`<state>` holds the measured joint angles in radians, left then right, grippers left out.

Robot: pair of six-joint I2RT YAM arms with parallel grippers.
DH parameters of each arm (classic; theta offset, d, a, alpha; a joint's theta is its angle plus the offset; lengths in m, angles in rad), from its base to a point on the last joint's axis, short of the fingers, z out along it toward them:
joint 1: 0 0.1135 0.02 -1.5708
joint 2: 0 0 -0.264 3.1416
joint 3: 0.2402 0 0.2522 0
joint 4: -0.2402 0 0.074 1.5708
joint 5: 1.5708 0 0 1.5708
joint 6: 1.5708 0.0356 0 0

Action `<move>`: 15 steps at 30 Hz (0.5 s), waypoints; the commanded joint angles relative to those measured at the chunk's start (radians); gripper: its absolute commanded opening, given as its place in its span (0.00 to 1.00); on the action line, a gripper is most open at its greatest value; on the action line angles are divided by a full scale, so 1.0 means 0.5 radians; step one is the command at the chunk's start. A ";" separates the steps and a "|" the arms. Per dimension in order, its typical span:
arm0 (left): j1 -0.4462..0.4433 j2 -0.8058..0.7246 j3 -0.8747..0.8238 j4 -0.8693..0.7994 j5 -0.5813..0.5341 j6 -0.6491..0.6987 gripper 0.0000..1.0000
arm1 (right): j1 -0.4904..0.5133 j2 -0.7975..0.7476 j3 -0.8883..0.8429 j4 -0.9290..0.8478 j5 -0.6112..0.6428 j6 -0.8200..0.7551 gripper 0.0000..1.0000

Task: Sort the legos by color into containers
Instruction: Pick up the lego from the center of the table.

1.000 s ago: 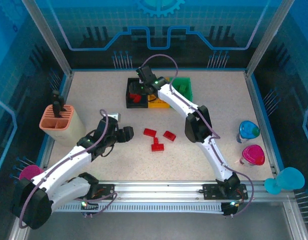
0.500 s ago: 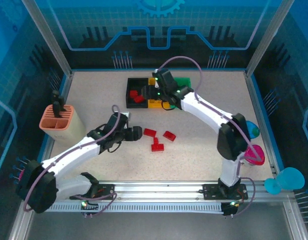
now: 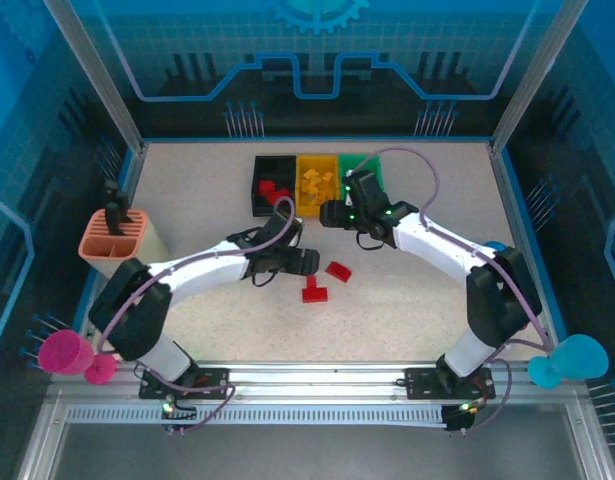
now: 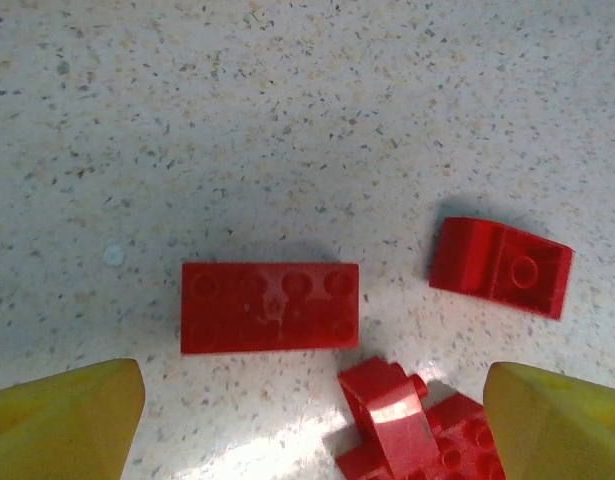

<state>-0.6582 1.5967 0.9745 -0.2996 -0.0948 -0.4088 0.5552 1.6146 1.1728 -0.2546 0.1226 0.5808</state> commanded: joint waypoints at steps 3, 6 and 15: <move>-0.033 0.195 0.186 -0.173 -0.133 0.088 0.87 | -0.057 -0.147 -0.155 0.135 -0.017 0.053 0.70; -0.037 0.273 0.243 -0.210 -0.155 0.100 0.86 | -0.080 -0.179 -0.240 0.156 -0.030 0.068 0.70; -0.067 0.451 0.347 -0.291 -0.163 0.109 0.82 | -0.156 -0.277 -0.414 0.205 -0.058 0.102 0.70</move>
<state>-0.6788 1.7958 1.1137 -0.3969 -0.1585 -0.3782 0.4931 1.5127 0.9813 -0.1886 0.1043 0.6140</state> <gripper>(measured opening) 0.820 0.700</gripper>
